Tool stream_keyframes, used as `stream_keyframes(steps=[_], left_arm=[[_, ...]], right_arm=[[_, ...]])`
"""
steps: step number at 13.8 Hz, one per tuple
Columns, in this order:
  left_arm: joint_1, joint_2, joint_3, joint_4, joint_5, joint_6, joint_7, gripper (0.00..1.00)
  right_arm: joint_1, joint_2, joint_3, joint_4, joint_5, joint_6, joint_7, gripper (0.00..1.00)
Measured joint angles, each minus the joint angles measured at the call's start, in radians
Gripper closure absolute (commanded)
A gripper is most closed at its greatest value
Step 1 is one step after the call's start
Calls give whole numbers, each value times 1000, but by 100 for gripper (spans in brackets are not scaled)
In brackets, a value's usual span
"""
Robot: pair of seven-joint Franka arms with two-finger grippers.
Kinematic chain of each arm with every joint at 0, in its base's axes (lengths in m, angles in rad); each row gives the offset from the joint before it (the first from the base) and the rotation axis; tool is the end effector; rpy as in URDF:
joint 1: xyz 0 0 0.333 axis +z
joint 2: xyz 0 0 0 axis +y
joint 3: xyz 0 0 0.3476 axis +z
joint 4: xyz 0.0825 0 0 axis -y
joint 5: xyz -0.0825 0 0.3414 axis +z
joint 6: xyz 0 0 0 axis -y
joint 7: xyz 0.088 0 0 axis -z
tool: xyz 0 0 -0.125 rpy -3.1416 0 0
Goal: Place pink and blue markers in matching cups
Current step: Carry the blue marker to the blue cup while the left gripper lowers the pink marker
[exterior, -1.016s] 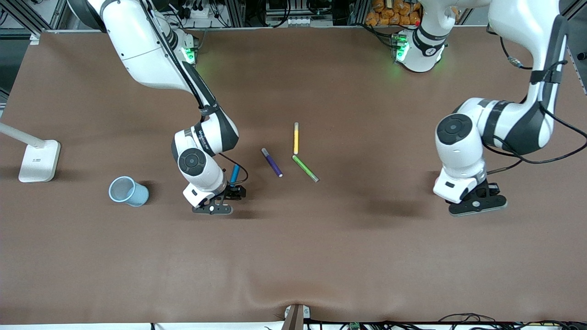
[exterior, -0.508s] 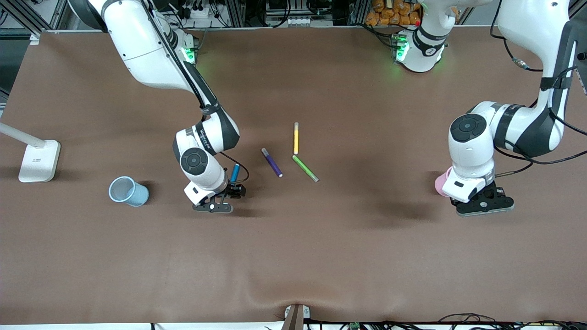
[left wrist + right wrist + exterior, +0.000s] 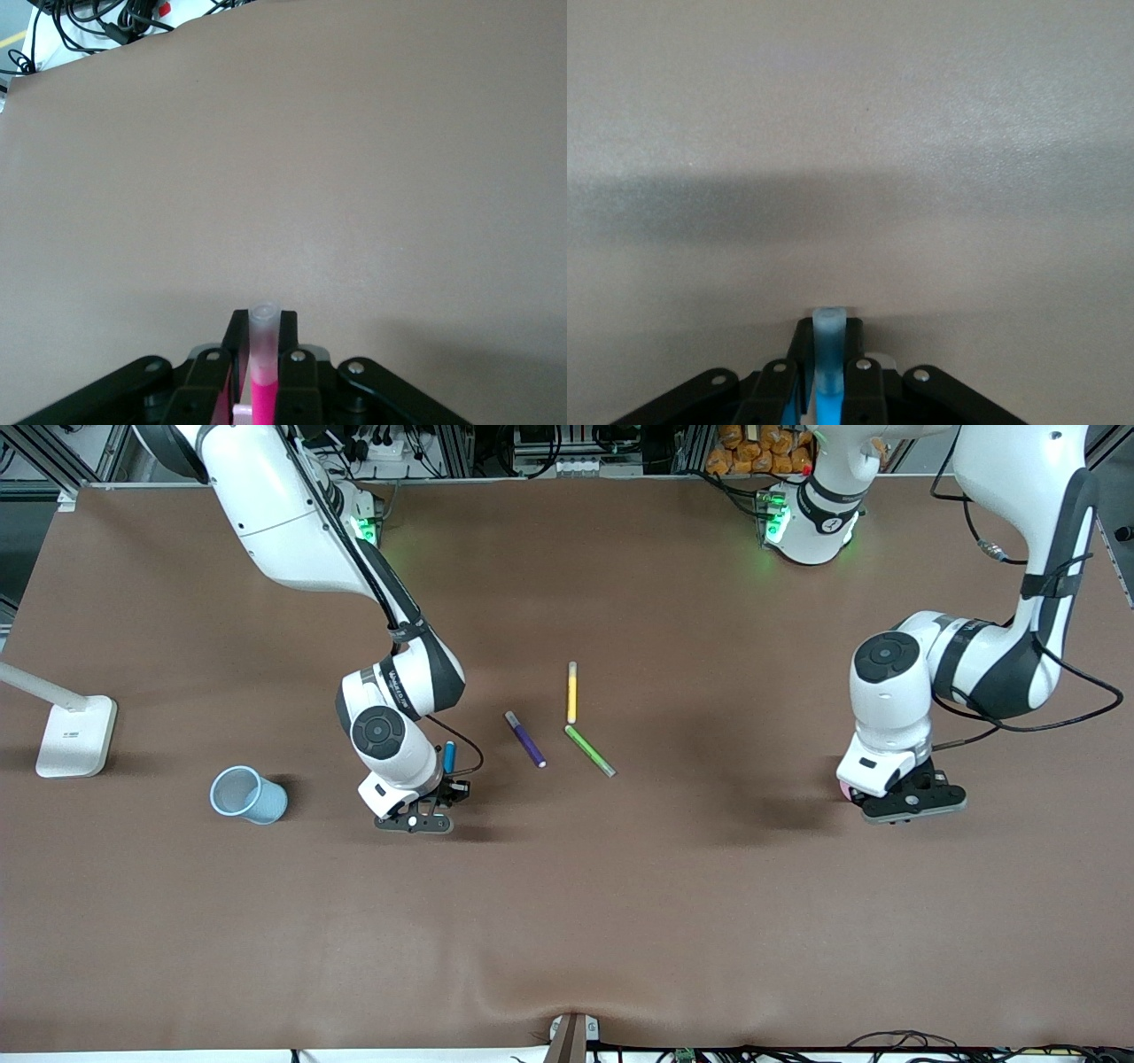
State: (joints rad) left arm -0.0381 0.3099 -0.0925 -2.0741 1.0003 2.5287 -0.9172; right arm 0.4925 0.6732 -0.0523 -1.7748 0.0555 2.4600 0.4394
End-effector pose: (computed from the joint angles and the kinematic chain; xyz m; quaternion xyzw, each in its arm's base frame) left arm 0.5795 -0.0735 0.3372 -0.9541 0.0028 -0.2052 0.2181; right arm 0.5884 0.2820 0.2201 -0.9999 0.0152 -0.0055 0.0041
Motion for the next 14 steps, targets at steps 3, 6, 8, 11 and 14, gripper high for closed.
stream_keyframes(steps=[3,6,8,11,14], left_arm=[[0,-16,0,-38,69,8,-65,100],[8,-26,0,-59,73,9,-86,60],[11,-26,0,-60,73,11,-87,0],[11,-26,-1,-58,74,18,-87,0],[11,-28,-3,-42,74,21,-87,0]], right_arm=[[-2,-45,-15,-2,-1,-59,-75,100],[-39,-143,-54,-1,-2,-190,-257,100],[-107,-206,-61,-1,-2,-266,-399,100],[-209,-277,-63,-1,-2,-329,-609,100],[-284,-346,-63,-1,0,-354,-798,100]])
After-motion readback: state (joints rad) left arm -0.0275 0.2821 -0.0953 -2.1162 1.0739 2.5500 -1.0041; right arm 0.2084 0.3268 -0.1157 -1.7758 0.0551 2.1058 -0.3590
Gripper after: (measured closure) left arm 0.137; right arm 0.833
